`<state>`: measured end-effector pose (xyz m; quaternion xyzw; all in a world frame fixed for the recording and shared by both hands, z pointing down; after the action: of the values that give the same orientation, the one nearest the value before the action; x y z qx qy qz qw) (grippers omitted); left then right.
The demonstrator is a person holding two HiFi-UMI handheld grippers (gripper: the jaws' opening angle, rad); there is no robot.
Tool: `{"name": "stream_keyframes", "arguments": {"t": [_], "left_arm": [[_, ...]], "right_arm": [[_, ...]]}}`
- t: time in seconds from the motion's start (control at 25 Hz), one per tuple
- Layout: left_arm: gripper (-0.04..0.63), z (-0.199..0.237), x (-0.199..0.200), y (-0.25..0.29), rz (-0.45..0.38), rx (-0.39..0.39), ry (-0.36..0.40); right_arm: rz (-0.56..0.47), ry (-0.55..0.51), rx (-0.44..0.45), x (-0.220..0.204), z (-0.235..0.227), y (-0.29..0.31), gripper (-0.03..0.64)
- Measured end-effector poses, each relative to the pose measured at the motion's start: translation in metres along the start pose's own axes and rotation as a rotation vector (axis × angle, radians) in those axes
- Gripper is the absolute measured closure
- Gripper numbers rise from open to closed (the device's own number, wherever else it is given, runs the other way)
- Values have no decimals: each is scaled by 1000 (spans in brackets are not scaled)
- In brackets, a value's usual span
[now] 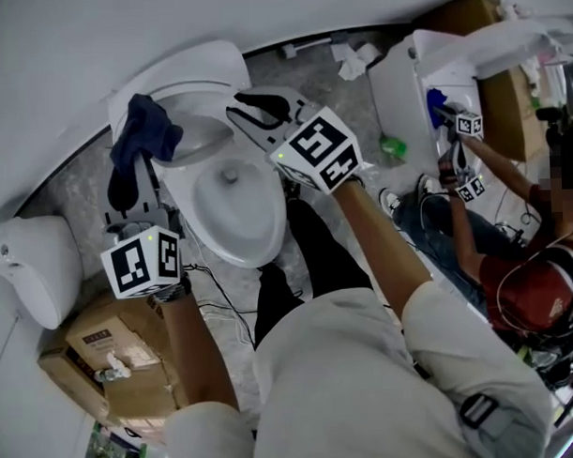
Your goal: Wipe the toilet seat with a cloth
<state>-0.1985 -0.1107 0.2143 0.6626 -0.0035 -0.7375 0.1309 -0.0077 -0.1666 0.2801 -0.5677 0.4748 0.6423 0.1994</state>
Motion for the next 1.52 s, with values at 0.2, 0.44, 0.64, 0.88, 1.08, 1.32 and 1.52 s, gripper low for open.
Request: {"name": "stream_keyframes", "arguments": {"t": [0.2, 0.44, 0.64, 0.88, 1.08, 1.32, 1.52], "left_arm": [[557, 21, 18, -34, 18, 45, -15], [557, 41, 19, -47, 35, 87, -31], [556, 43, 12, -49, 39, 93, -59], [557, 47, 11, -48, 42, 87, -109], [557, 44, 10, -49, 38, 74, -142], [557, 51, 17, -97, 28, 32, -140], [557, 57, 16, -124, 24, -8, -132]], "right_arm": [[90, -107, 32, -5, 2, 44, 477], [182, -238, 93, -16, -9, 80, 453], [262, -331, 113, -23, -9, 90, 453], [304, -448, 124, -19, -8, 97, 460], [377, -502, 102, -20, -19, 98, 486], [395, -511, 72, -26, 13, 76, 486], [427, -528, 94, -37, 39, 48, 486]]}}
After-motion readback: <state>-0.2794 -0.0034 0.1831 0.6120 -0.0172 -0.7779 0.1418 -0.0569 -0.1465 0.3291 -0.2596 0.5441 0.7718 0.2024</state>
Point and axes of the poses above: the fingertips, and each gripper's own axes: y forward along the fingers, z to its left, x out of its top, the point moved 5 cm from there along -y, backward along the fingers, and after that the axes turned 4 degrees about -y, right-handed, at the moved point
